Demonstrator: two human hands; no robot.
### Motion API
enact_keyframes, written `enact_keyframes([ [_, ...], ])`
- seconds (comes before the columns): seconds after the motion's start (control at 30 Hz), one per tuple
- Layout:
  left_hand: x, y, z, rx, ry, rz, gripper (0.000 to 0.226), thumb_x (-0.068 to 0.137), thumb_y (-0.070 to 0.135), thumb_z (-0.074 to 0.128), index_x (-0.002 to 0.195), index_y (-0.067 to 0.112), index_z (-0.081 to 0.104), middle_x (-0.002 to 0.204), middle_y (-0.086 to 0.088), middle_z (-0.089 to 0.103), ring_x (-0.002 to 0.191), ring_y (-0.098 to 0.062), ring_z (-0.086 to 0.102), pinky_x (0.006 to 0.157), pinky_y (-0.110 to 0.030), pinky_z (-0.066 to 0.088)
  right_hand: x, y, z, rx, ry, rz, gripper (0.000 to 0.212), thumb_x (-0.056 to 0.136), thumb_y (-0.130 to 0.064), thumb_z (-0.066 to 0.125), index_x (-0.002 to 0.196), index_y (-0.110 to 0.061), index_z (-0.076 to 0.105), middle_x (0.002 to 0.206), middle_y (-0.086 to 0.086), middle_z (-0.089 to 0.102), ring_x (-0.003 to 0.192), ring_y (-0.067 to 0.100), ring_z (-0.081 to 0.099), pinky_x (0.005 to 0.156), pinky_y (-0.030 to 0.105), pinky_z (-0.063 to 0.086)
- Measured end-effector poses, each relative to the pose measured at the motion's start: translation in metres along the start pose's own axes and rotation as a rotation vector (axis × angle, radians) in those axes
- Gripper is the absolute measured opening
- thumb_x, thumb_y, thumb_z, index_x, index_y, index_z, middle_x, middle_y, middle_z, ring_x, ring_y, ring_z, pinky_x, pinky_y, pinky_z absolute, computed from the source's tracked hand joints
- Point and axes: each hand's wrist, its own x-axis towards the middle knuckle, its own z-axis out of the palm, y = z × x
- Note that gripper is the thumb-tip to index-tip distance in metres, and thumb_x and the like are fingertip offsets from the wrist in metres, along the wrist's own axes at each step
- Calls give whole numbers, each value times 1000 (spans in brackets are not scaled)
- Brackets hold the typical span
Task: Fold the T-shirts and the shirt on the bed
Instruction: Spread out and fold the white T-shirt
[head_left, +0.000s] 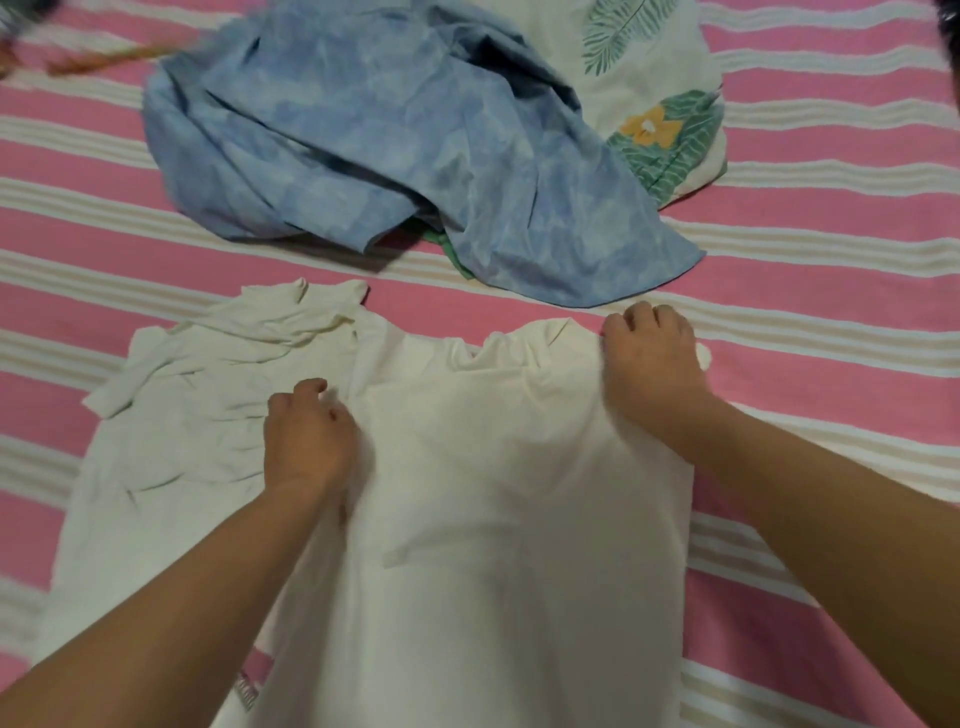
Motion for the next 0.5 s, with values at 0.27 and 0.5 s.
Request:
enact_keyframes([
  [0.27, -28, 5, -12, -37, -375, 310, 13, 98, 21, 59, 106, 22, 70, 105, 1, 69, 89, -12, 62, 76, -17, 45, 5, -98, 12, 198, -122, -219, 57, 105, -41, 32, 159, -25, 21, 165, 8, 21, 152, 32, 16, 123, 52, 12],
  [0.5, -39, -3, -3, 24, -20, 356, 30, 95, 15, 58, 125, 15, 60, 117, -7, 56, 108, -28, 56, 94, -39, 45, 3, -89, 22, 128, -260, -137, 61, 105, -51, 11, 160, -32, -3, 169, 3, -7, 155, 30, -9, 124, 54, -1],
])
